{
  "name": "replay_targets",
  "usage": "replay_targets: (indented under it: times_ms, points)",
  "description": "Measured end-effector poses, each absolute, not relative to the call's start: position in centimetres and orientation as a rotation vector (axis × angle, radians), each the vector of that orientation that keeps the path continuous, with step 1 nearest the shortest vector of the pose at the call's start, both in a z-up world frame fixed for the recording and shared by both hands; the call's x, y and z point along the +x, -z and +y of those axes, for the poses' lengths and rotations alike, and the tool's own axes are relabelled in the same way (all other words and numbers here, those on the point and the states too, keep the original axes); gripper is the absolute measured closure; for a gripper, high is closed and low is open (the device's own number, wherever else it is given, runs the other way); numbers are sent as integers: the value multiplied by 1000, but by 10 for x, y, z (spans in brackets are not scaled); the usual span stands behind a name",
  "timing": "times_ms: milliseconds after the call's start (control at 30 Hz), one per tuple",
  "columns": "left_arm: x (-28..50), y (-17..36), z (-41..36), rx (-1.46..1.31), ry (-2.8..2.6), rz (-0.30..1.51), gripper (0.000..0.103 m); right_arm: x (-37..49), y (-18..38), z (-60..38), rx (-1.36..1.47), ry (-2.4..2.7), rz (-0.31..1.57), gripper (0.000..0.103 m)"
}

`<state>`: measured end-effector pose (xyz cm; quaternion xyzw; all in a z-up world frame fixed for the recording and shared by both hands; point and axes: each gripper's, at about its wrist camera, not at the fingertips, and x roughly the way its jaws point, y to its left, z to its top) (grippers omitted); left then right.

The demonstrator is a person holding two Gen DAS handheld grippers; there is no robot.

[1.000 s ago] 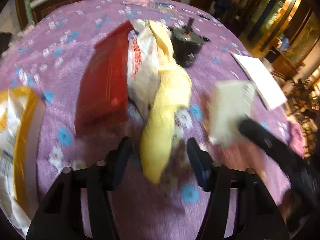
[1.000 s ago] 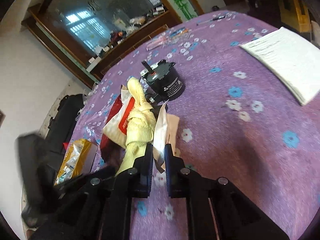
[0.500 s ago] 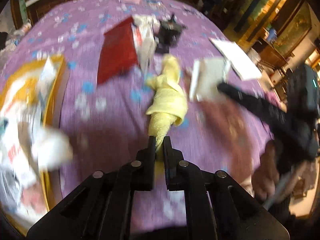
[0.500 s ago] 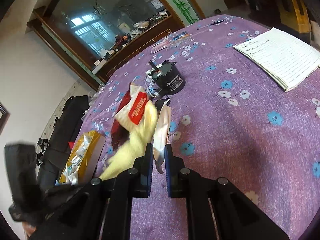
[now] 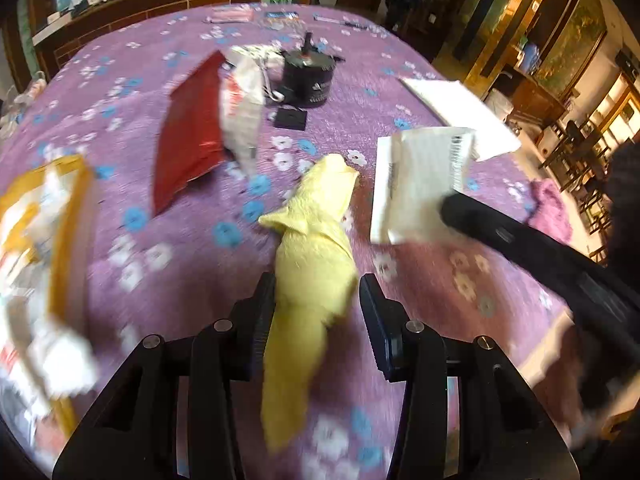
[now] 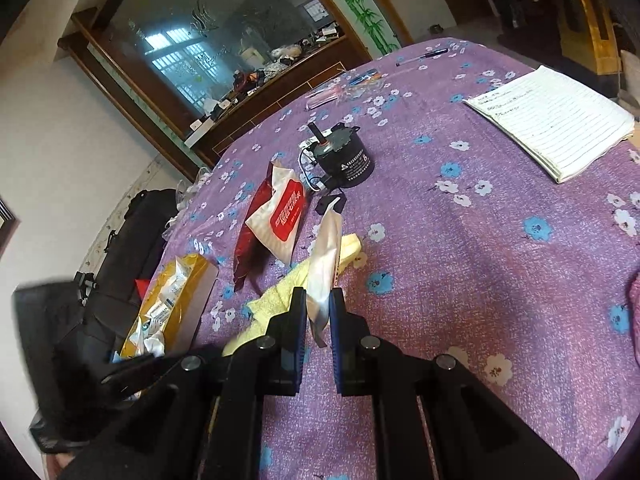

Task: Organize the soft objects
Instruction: 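Carry the yellow cloth and white paper into the box and open both tools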

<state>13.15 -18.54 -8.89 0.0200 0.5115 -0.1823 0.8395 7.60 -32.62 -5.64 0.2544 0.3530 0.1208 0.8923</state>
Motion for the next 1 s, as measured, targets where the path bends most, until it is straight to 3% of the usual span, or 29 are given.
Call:
replay_targets:
  times_ms: [267, 433, 733, 1000]
  points:
    - [117, 82, -178, -14, 364, 1055, 67, 66, 47, -320, 504, -275, 711, 94]
    - [89, 50, -119, -251, 375, 1005, 67, 64, 35, -307, 524, -332, 680, 94]
    - [39, -32, 18, -396, 120, 781, 67, 84, 9, -230, 474, -567, 696, 94]
    - [73, -10, 90, -449, 9, 769, 67, 133, 2, -137, 448, -771, 798, 94]
